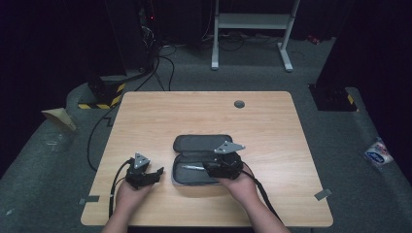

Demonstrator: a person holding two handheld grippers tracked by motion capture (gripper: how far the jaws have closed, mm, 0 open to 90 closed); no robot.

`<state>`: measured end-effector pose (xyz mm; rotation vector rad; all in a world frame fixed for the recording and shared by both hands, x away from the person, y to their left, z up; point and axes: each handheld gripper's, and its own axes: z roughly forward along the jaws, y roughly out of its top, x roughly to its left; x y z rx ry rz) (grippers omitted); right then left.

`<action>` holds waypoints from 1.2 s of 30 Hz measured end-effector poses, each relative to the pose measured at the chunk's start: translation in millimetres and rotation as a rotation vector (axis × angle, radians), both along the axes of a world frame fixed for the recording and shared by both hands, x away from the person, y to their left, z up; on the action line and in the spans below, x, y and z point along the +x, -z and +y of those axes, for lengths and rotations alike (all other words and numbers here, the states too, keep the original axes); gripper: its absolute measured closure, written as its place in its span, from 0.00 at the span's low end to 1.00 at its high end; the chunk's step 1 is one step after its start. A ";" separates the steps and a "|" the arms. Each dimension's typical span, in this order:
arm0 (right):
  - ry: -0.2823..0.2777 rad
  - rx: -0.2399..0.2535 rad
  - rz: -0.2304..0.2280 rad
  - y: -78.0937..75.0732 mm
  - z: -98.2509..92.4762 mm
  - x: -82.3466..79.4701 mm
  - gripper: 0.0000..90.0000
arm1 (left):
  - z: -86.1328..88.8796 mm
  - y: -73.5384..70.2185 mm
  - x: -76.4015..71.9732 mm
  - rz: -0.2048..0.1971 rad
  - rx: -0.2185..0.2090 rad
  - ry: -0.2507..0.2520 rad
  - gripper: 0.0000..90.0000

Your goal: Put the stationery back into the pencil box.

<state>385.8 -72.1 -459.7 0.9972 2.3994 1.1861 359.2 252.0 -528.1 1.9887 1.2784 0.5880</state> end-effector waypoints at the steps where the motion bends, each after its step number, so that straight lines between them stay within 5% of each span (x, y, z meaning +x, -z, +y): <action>1: 0.003 0.007 -0.010 -1.1 -3.8 1.2 0.32 | 0.0 0.0 0.0 0.000 0.000 0.000 0.35; 36: 0.199 0.072 -0.029 -7.6 -100.2 5.3 0.36 | 0.0 0.0 0.0 0.000 0.000 0.000 0.35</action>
